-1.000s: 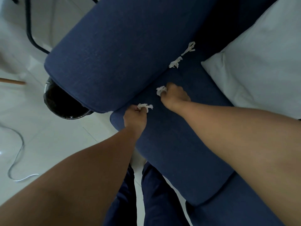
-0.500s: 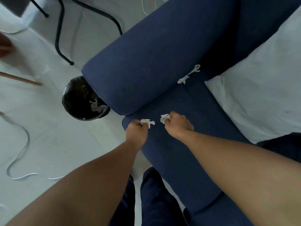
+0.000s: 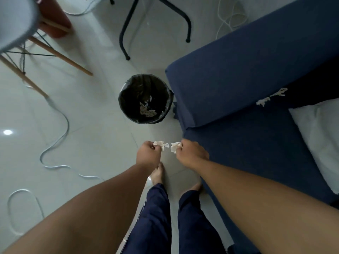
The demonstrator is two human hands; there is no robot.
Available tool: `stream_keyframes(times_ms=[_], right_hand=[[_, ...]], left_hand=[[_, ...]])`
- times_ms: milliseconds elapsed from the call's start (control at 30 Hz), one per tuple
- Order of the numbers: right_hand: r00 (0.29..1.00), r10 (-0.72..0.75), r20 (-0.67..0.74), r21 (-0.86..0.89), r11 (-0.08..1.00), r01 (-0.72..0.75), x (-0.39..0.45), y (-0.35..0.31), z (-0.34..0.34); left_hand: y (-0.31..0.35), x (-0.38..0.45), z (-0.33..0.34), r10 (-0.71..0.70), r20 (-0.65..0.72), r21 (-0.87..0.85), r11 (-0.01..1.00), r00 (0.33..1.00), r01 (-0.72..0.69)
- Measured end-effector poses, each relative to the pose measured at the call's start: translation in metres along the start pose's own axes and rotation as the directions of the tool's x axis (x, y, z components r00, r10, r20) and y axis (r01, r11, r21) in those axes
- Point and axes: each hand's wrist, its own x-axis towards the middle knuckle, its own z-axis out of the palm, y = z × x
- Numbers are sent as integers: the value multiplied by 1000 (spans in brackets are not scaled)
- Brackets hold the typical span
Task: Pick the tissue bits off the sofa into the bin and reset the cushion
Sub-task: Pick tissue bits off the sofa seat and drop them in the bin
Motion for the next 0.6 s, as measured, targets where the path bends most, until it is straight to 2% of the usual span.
stream_keyframes(times_ms=[233, 300, 600], right_hand=[[998, -31, -54, -15, 999, 30, 26, -69, 3], [996, -39, -76, -13, 999, 38, 34, -81, -1], [992, -9, -127, 98, 995, 21, 54, -103, -15]], left_hand=[[6, 44, -63, -5, -61, -16, 1000, 998, 4], [13, 58, -74, -20, -62, -78, 997, 998, 15], [54, 111, -97, -45, -91, -222, 975, 995, 24]])
